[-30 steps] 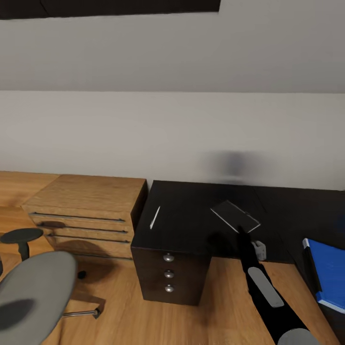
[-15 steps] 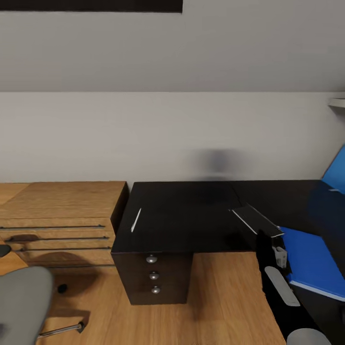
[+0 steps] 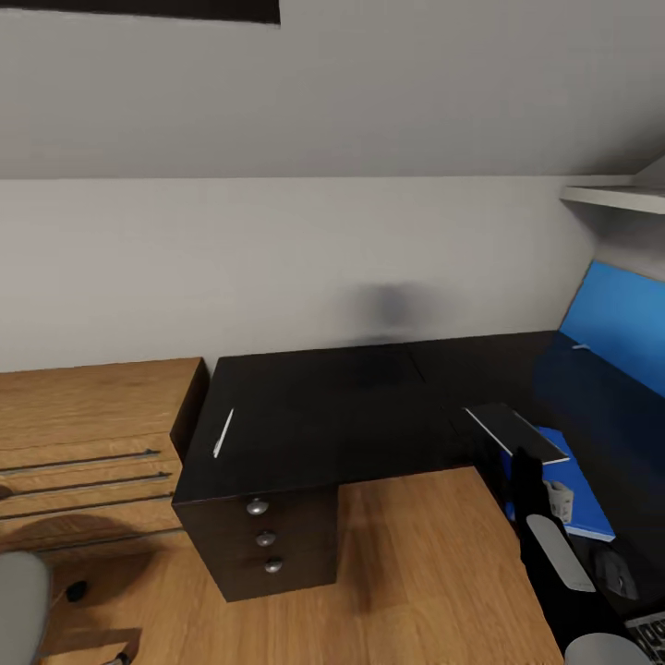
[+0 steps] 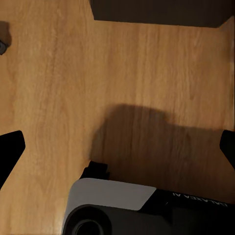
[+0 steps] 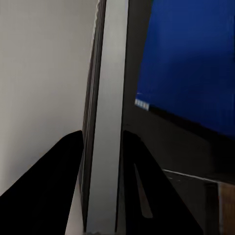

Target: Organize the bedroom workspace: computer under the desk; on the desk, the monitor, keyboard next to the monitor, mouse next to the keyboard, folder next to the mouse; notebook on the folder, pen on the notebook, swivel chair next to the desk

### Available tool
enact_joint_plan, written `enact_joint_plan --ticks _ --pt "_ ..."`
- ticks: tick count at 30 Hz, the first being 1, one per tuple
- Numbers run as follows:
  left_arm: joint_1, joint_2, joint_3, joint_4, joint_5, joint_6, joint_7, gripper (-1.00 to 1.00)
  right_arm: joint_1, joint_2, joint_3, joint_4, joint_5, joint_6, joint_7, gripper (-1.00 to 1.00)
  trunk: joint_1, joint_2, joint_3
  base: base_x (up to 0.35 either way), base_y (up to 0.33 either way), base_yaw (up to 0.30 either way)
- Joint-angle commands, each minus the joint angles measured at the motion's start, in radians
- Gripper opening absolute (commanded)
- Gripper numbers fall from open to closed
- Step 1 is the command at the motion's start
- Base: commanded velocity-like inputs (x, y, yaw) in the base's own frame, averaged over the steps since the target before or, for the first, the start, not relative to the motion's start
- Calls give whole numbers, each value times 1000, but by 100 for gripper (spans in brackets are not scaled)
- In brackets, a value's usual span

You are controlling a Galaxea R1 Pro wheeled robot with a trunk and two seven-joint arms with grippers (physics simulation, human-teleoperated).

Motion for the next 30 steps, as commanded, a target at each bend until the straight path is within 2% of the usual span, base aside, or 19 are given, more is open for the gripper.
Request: enact_joint_plan --ticks 1,6,24,30 --pt "1 0 -3 -3 11 -4 8 100 -1 0 1 0 -9 -4 4 -100 0 -1 -1 20 -96 -267" --pt "0 1 -5 0 11 -49 7 100 -1 4 3 0 -10 -4 9 -100 0 -1 -1 55 -135 -179" --pt "1 1 -5 0 12 -54 7 100 -1 7 8 8 -2 -15 17 -100 0 -1 -1 3 -7 -6" --pt "1 1 -5 0 12 -54 7 100 -1 5 10 64 0 -99 7 -100 0 -1 -1 0 0 0"
